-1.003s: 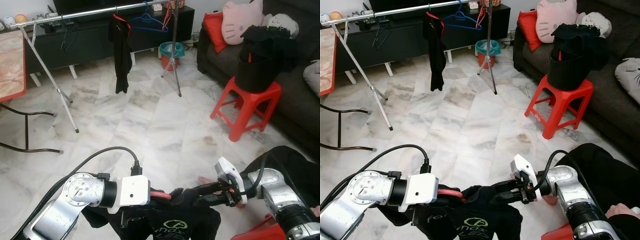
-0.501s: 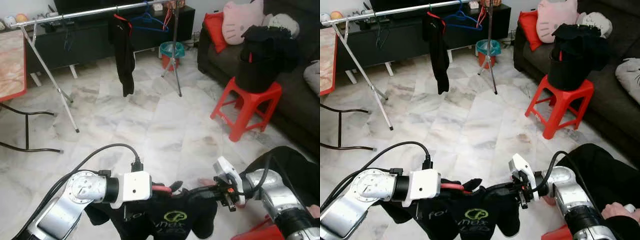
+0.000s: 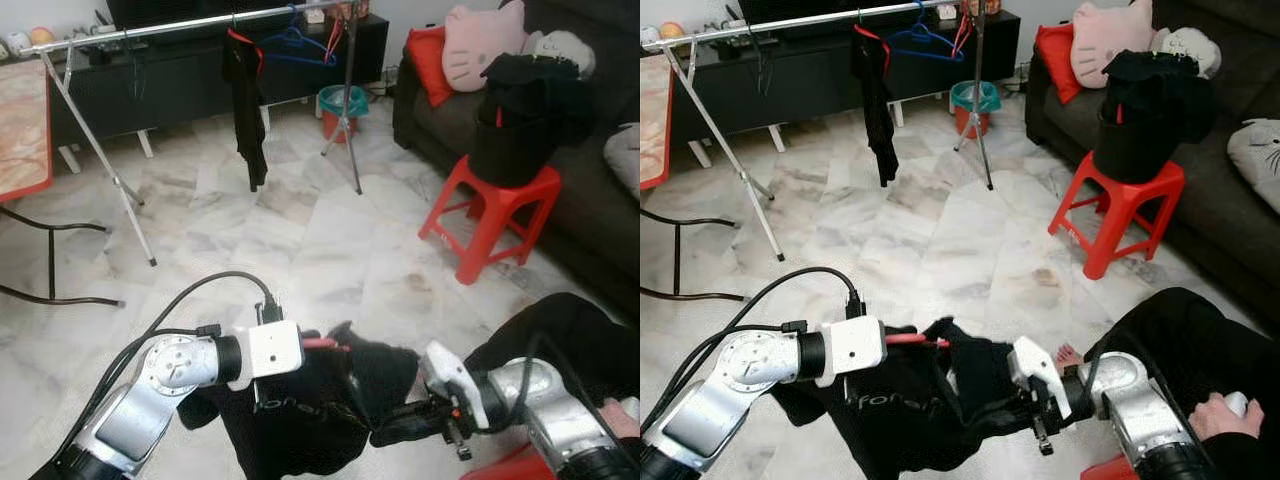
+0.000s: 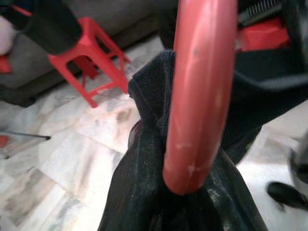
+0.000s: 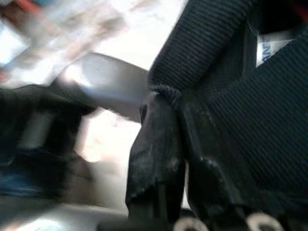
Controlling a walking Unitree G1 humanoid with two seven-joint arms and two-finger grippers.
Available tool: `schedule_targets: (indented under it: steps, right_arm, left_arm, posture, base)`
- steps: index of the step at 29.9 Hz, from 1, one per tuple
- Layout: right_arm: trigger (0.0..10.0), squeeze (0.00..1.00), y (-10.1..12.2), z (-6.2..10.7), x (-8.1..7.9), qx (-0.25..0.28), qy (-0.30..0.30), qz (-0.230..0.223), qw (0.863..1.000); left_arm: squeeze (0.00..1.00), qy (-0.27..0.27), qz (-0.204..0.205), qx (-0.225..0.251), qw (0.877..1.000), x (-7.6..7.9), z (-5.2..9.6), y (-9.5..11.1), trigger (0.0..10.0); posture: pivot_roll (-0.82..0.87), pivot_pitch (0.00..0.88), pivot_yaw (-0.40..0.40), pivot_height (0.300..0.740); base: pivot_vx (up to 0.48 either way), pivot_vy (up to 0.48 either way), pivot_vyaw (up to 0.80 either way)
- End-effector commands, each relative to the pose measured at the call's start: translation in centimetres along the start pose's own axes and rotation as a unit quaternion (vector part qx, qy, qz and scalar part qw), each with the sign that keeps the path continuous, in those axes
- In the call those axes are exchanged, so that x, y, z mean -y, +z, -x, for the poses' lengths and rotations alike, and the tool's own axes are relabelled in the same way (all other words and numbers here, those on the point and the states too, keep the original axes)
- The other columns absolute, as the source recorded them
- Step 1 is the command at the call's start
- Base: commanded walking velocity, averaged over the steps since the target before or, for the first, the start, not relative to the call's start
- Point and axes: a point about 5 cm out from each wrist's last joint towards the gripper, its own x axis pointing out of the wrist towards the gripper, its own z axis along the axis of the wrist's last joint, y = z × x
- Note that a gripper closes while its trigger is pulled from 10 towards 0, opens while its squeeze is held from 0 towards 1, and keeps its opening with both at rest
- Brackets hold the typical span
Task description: Hang hanger
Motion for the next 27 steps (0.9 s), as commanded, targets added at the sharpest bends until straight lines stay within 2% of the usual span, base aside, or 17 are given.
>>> schedule_targets:
  steps: [1, 4, 7, 8, 9, 10, 11, 13, 16, 17, 19, 22, 25, 26, 27]
  right_arm:
    - [0.0, 0.00, -0.9, 0.2, 0.8, -0.036, -0.067, 0.013, 0.997]
    - [0.0, 0.00, -1.1, 0.3, 1.7, -0.048, -0.124, 0.009, 0.991]
    - [0.0, 0.00, -1.1, 0.6, 3.5, -0.056, -0.231, 0.008, 0.971]
    - [0.0, 0.00, -0.5, 1.2, 4.6, -0.026, -0.302, -0.007, 0.953]
    - [0.0, 0.00, -0.5, 1.2, 4.6, -0.026, -0.302, -0.007, 0.953]
    - [0.0, 0.00, -0.3, 1.9, 5.7, -0.018, -0.367, -0.028, 0.930]
    - [0.0, 0.00, -0.5, 2.2, 6.1, -0.024, -0.390, -0.042, 0.919]
    - [0.0, 0.00, -0.7, 2.6, 6.4, -0.028, -0.414, -0.057, 0.908]
    - [0.0, 0.00, -1.0, 2.2, 6.3, -0.018, -0.405, -0.075, 0.911]
    - [0.0, 0.00, -1.8, 1.1, 5.5, -0.050, -0.361, -0.070, 0.929]
    - [0.0, 0.00, -2.4, 0.4, 5.1, -0.065, -0.353, -0.076, 0.930]
    - [0.0, 0.00, -3.2, -0.1, 5.1, -0.083, -0.368, -0.090, 0.922]
    - [0.0, 0.00, -3.4, -0.3, 5.2, -0.092, -0.380, -0.085, 0.917]
    - [3.1, 0.00, -2.9, -0.5, 5.4, -0.072, -0.389, -0.082, 0.915]
    - [10.0, 0.00, -2.1, -0.5, 5.6, -0.049, -0.400, -0.071, 0.913]
  left_arm:
    - [0.00, 0.073, -0.026, 0.009, 0.997, -2.5, 0.9, 0.6, 10.0]
    - [0.00, 0.081, -0.024, 0.015, 0.996, -2.6, 0.7, 0.6, 10.0]
    - [0.00, 0.096, -0.027, 0.024, 0.995, -2.8, 0.6, 0.8, 10.0]
    - [0.00, 0.110, -0.031, 0.026, 0.993, -3.0, 0.6, 0.9, 10.0]
    - [0.00, 0.110, -0.031, 0.026, 0.993, -3.0, 0.6, 0.9, 10.0]
    - [0.00, 0.124, -0.031, 0.029, 0.991, -3.3, 0.6, 0.9, 10.0]
    - [0.00, 0.134, -0.032, 0.029, 0.990, -3.5, 0.6, 0.9, 10.0]
    - [0.00, 0.145, -0.033, 0.030, 0.988, -3.8, 0.6, 0.8, 10.0]
    - [0.00, 0.159, -0.037, 0.028, 0.986, -4.2, 0.6, 0.8, 10.0]
    - [0.00, 0.165, -0.037, 0.024, 0.985, -4.4, 0.7, 0.6, 10.0]
    - [0.00, 0.166, -0.036, 0.025, 0.985, -4.4, 0.7, 0.6, 10.0]
    - [0.00, 0.168, -0.035, 0.025, 0.985, -4.3, 0.6, 0.5, 10.0]
    - [0.00, 0.166, -0.033, 0.025, 0.985, -4.2, 0.5, 0.5, 10.0]
    - [0.00, 0.165, -0.034, 0.025, 0.985, -4.2, 0.5, 0.4, 10.0]
    - [0.00, 0.165, -0.033, 0.027, 0.985, -4.2, 0.5, 0.4, 10.0]
  posture:
    - [0.05, 0.028, -0.046, 0.740]
    - [0.05, 0.029, -0.047, 0.740]
    - [0.05, 0.030, -0.047, 0.740]
    - [0.05, 0.033, -0.046, 0.740]
    - [0.05, 0.033, -0.046, 0.740]
    - [0.05, 0.030, -0.046, 0.740]
    - [0.05, 0.031, -0.046, 0.740]
    - [0.05, 0.031, -0.048, 0.740]
    - [0.05, 0.032, -0.049, 0.740]
    - [0.05, 0.032, -0.048, 0.740]
    - [0.05, 0.032, -0.048, 0.740]
    - [0.04, 0.033, -0.046, 0.740]
    - [0.04, 0.033, -0.046, 0.740]
    - [0.05, 0.033, -0.047, 0.740]
    - [0.04, 0.034, -0.047, 0.740]
  base:
    - [0.000, 0.000, 0.00]
    - [0.000, 0.000, 0.00]
    - [0.000, 0.000, 0.00]
    - [0.000, 0.000, 0.00]
    - [0.000, 0.000, 0.00]
    - [0.000, 0.000, 0.00]
    - [0.000, 0.000, 0.00]
    - [0.000, 0.000, 0.00]
    - [0.000, 0.000, 0.00]
    - [0.000, 0.000, 0.00]
    - [0.000, 0.000, 0.00]
    - [0.000, 0.000, 0.00]
    - [0.000, 0.000, 0.00]
    - [0.000, 0.000, 0.00]
    - [0.000, 0.000, 0.00]
